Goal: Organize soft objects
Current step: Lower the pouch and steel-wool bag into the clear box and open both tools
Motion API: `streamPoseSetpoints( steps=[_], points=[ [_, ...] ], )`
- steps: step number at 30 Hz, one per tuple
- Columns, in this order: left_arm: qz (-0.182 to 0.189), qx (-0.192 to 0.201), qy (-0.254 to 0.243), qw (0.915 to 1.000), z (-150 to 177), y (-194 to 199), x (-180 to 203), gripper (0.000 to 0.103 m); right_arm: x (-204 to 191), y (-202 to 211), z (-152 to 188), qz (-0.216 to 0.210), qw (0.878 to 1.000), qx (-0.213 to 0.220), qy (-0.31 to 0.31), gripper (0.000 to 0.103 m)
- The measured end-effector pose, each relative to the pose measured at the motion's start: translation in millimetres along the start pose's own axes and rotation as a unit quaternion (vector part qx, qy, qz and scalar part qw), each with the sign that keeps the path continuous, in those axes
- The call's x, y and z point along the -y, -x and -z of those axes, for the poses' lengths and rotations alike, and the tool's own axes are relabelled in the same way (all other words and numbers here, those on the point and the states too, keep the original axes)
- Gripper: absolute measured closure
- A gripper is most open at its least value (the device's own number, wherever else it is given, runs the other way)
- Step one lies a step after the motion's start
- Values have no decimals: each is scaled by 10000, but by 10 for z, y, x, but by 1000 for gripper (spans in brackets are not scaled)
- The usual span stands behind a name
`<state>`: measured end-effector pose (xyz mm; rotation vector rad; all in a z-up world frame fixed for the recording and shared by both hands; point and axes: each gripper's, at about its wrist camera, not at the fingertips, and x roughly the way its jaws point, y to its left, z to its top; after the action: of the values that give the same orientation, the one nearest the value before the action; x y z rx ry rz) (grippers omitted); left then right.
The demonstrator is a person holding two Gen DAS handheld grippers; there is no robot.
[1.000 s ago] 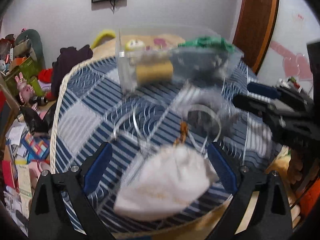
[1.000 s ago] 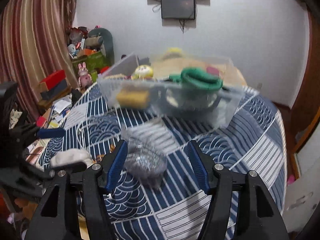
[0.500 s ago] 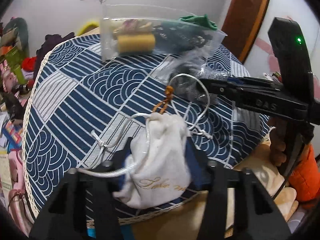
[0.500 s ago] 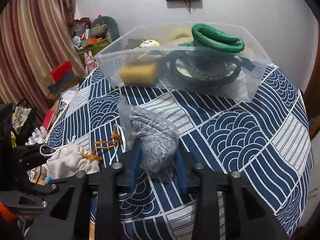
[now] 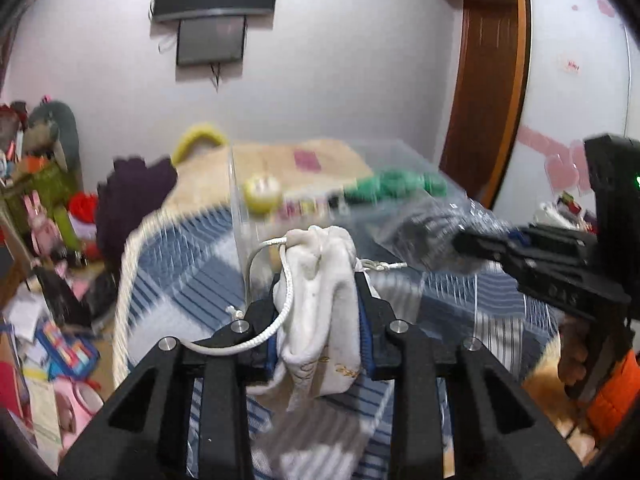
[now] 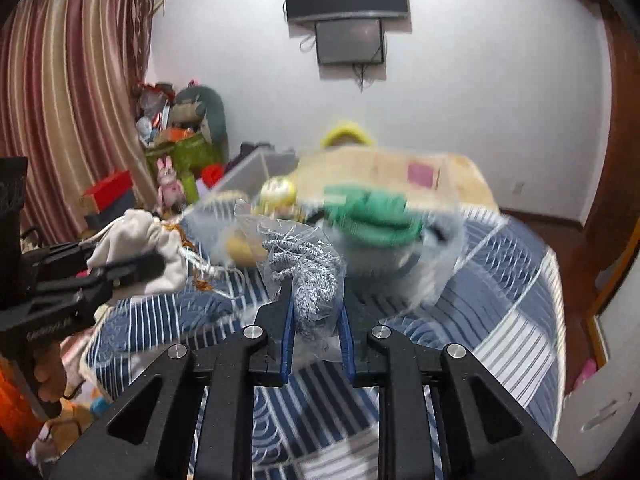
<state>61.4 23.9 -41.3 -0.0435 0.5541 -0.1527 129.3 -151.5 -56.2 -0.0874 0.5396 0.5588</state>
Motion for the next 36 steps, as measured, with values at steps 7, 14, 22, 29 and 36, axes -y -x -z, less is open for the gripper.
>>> streamPoseSetpoints(
  steps=[7,14,22,29,36],
  points=[
    [-133,456,56,9989,-484,-71,-64,72,23,15,-333,102,9984,559,62,86],
    [52,315,390,9987,-662,-493,-228,72,62,-330,-449,43,9988,486,-5,86],
    [49,-292,363,9989,-553,-1146,-197,70,50,-718,-287,112,9998,-115,80,85],
    [46,-274,249,9993,-542,-1057,-128,51,54,-582,-328,254,9995,-85,135,65],
    [149,57,337,9993,-614,-685,-119,48,45,-146,-421,307,9984,443,146,56]
  ],
)
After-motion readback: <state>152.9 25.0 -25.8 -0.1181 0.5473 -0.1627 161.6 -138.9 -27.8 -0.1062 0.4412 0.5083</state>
